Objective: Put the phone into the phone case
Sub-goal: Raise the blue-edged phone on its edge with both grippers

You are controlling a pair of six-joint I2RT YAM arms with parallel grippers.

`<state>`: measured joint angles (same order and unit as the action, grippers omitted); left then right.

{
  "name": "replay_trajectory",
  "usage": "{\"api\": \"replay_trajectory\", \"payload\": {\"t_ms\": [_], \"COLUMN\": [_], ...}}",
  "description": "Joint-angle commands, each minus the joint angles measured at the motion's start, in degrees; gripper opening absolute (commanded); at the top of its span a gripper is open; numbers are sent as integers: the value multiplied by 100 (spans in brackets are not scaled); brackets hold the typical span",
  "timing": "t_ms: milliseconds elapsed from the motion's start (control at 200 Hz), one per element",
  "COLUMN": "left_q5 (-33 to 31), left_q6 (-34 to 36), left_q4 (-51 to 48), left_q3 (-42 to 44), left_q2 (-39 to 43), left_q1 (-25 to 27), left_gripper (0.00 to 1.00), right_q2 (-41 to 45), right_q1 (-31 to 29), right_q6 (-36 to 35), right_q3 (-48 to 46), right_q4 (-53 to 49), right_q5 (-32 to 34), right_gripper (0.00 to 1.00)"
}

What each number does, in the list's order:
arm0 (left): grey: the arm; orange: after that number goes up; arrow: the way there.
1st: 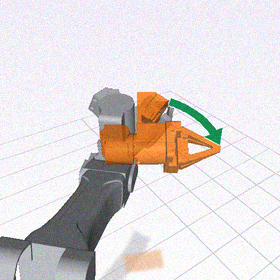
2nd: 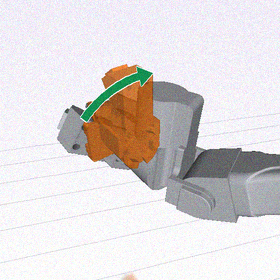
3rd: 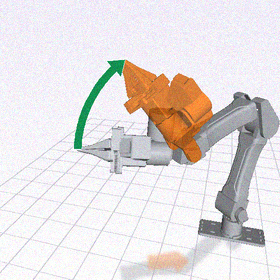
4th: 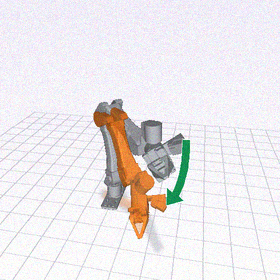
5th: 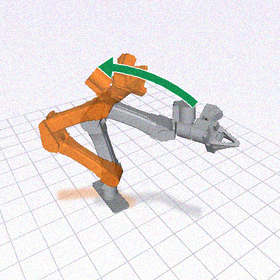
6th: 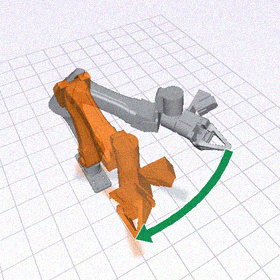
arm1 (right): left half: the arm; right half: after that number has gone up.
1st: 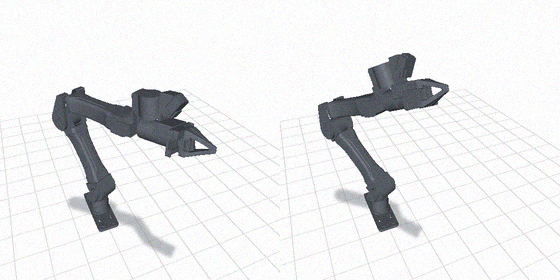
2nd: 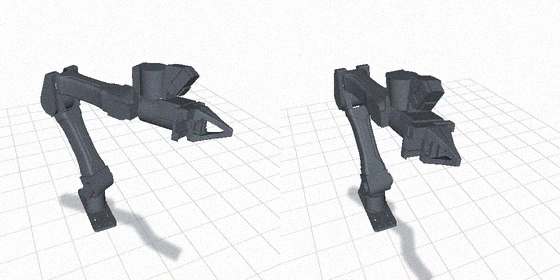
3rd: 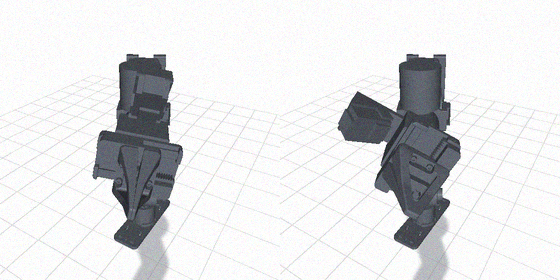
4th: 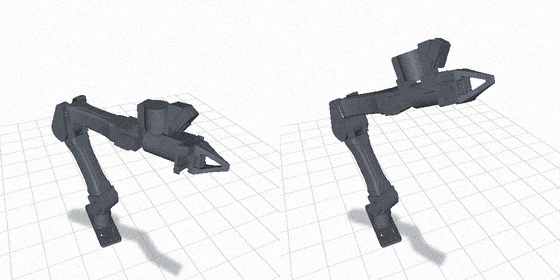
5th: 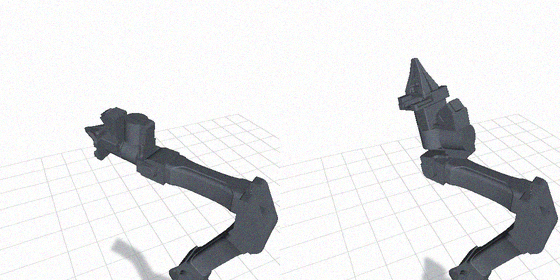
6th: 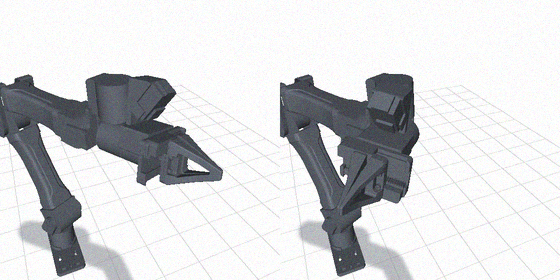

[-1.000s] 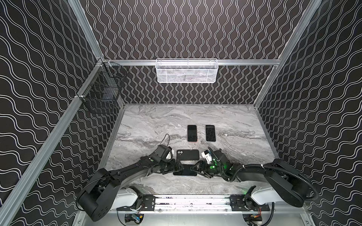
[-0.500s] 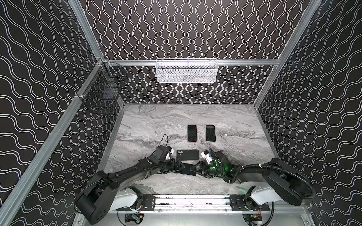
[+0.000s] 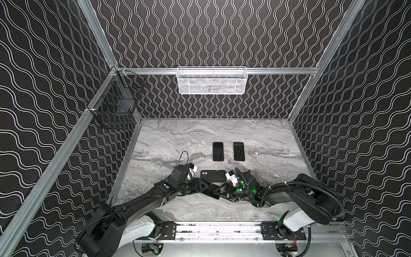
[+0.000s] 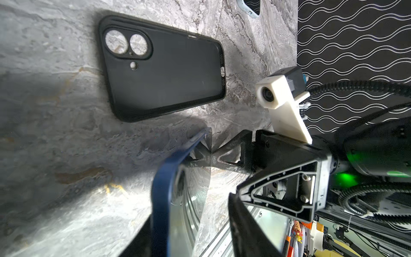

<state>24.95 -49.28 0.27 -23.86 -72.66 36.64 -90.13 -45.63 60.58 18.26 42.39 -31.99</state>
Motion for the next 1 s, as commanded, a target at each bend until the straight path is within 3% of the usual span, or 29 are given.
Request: {"api": "replay_trajectory", "payload": {"t_ms": [0,245,551,701,996], "left_q5": [156,153,63,32,304], "left_q6": [33,112,41,6,-143], "left_q4": [147,-10,-157,-253,415], "left_q3": [21,21,-40,-198,-1105], "left_q2": [-67,-82,111,250,68], "left_q1": [3,9,2,-5,-241], "left_gripper": [38,25,0,0,0], "right_q2": [-14,13,528,1280,3576], "right_q1": [0,0,216,417,746], "right_q6": [-37,-11,-277,-515,-1846], "right_q3": [20,-42,-17,39,893], "right_q4": [-508,-418,-634,-979,-3485], "right_q5": [285,316,242,179,1127], "right_gripper": [76,76,76,76,77]}}
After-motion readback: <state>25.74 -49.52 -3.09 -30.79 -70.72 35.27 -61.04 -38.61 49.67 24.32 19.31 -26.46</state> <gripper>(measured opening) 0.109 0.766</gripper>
